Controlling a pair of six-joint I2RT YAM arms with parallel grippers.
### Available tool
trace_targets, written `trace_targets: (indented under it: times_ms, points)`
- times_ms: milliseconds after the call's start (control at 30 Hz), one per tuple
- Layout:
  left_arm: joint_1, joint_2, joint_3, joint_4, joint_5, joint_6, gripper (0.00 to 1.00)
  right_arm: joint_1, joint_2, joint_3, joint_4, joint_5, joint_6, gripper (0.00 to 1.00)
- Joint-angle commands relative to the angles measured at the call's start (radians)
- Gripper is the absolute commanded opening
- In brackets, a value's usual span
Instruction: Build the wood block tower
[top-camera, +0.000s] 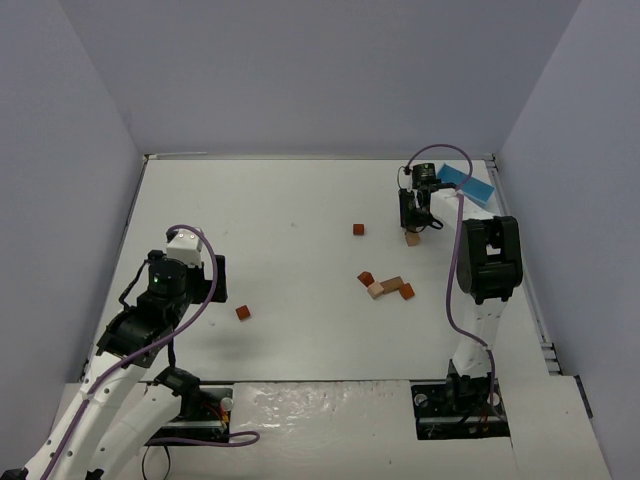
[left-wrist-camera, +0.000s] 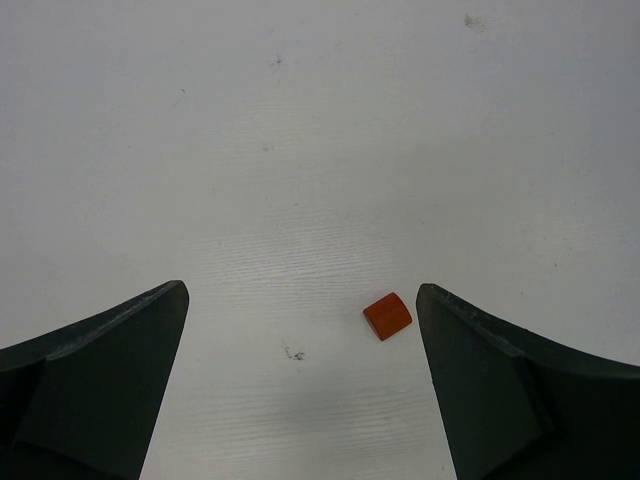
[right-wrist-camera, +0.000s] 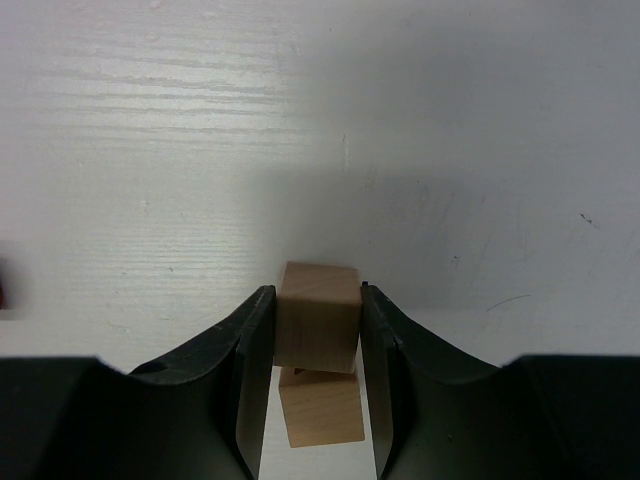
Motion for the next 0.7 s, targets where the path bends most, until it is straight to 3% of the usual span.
trace_targets:
  times_ms: [0, 667]
  points:
    - [0.006, 0.012, 0.010, 0.061, -0.001, -0.005, 0.97, 0.003, -0.004, 0.024, 0.010, -0.025, -0.041, 0.18]
    - [0.005, 0.010, 0.010, 0.063, 0.007, 0.000, 0.97, 0.004, -0.018, -0.013, 0.010, -0.041, -0.088, 0.18]
